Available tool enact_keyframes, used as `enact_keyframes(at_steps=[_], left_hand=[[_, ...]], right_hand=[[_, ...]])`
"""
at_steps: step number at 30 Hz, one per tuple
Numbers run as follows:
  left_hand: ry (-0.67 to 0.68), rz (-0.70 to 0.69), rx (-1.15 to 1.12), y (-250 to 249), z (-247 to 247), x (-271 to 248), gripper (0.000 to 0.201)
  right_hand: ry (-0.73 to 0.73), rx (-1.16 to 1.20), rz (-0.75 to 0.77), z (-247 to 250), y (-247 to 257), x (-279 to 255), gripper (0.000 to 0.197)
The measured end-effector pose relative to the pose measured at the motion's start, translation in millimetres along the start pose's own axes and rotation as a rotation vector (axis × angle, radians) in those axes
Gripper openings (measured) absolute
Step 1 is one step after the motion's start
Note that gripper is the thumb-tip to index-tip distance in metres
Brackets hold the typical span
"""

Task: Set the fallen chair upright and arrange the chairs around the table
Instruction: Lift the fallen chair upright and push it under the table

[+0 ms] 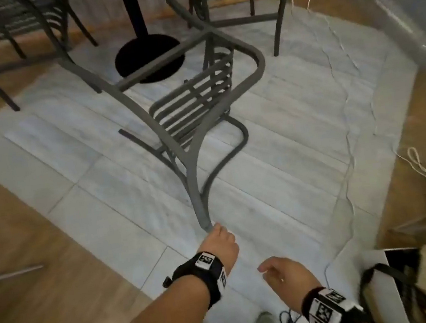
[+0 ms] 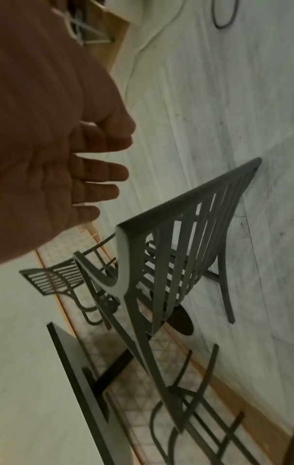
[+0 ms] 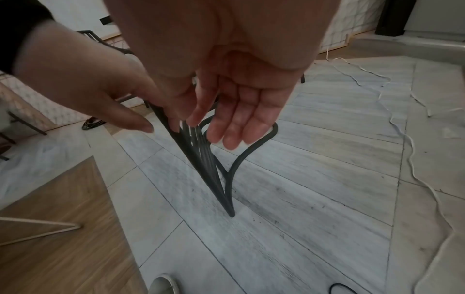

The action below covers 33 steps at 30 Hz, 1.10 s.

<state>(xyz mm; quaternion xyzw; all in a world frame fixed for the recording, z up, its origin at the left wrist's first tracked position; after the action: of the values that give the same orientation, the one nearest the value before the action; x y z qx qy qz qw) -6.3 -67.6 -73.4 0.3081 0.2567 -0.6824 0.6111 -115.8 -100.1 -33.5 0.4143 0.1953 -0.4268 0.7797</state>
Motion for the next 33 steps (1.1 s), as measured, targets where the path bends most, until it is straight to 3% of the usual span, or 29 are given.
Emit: enact_keyframes(at_steps=[5, 12, 23, 27, 33], left_hand=[[0.113, 0.097, 0.206, 18.1, -30.5, 62.9, 0.041], [0.197, 0.234, 0.283, 39.0, -59.3, 106.2, 0.039], [0.343, 0.160, 0.636, 56.5, -85.3, 116.7, 0.026], [0.307, 0.130, 0.533, 60.2, -68.5, 108.8, 0.031], [0.171, 0.091, 0.399, 64.8, 26.9, 46.4, 0.033]], right_hand=[[-0.014, 0.053, 0.011, -8.3, -29.8, 20.5, 0.019], [-0.046, 0.116, 0.027, -21.2, -46.0, 45.8, 0.020], [-0.016, 0.131, 0.022, -27.6, -36.1, 61.4, 0.018], [-0.038, 0.137, 0.045, -21.0, -28.0, 65.8, 0.022], [-0.070, 0.116, 0.079, -20.5, 1.1, 74.4, 0.033]])
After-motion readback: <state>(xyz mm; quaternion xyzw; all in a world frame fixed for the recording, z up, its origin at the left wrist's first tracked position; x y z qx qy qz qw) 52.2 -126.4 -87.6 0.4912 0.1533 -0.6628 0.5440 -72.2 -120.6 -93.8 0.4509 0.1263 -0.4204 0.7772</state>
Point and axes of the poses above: each hand's wrist, its own x-axis towards the middle knuckle, its own z-axis out of the back of the hand, y = z × x, the point moved 10 cm from there along x, towards the middle knuckle, and after that the axes turned 4 degrees about -x, right-handed, at the moved point
